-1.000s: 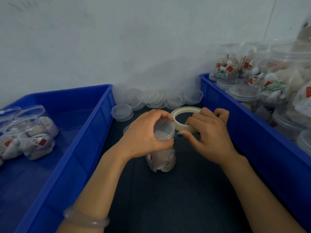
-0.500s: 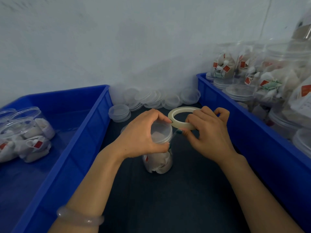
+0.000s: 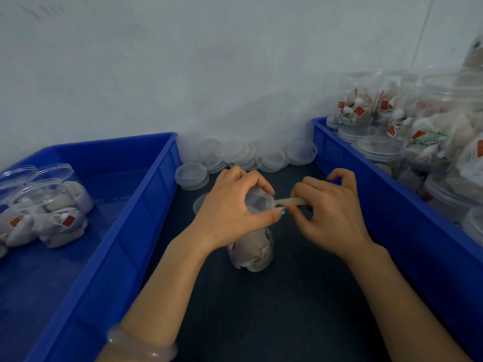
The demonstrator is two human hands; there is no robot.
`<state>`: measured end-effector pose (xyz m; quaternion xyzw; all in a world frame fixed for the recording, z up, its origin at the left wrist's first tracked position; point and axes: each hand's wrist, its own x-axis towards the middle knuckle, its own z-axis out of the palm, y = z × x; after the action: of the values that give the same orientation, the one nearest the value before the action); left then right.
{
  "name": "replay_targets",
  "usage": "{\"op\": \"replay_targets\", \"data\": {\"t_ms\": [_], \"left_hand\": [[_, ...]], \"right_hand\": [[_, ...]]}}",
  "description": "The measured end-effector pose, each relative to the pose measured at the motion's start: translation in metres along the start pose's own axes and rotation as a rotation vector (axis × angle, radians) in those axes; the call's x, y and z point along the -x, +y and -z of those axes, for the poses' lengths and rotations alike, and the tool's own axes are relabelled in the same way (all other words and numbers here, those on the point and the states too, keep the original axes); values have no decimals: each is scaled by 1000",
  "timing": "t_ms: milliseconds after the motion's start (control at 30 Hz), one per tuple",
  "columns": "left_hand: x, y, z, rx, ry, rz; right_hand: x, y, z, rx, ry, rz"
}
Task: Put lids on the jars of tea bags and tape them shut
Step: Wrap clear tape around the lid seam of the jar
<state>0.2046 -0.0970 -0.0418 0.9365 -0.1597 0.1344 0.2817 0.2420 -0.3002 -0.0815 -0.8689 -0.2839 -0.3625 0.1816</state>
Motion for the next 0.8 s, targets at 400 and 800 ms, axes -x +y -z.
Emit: {"op": "replay_targets", "data": {"t_ms": [400,800], "left_hand": [[1,-3,13,-128,-127,103],[3,-3,34,-287,-198,42]], "right_hand": [[4,11,1,-48,-62,-4],[3,8,3,49,35,-25]]}}
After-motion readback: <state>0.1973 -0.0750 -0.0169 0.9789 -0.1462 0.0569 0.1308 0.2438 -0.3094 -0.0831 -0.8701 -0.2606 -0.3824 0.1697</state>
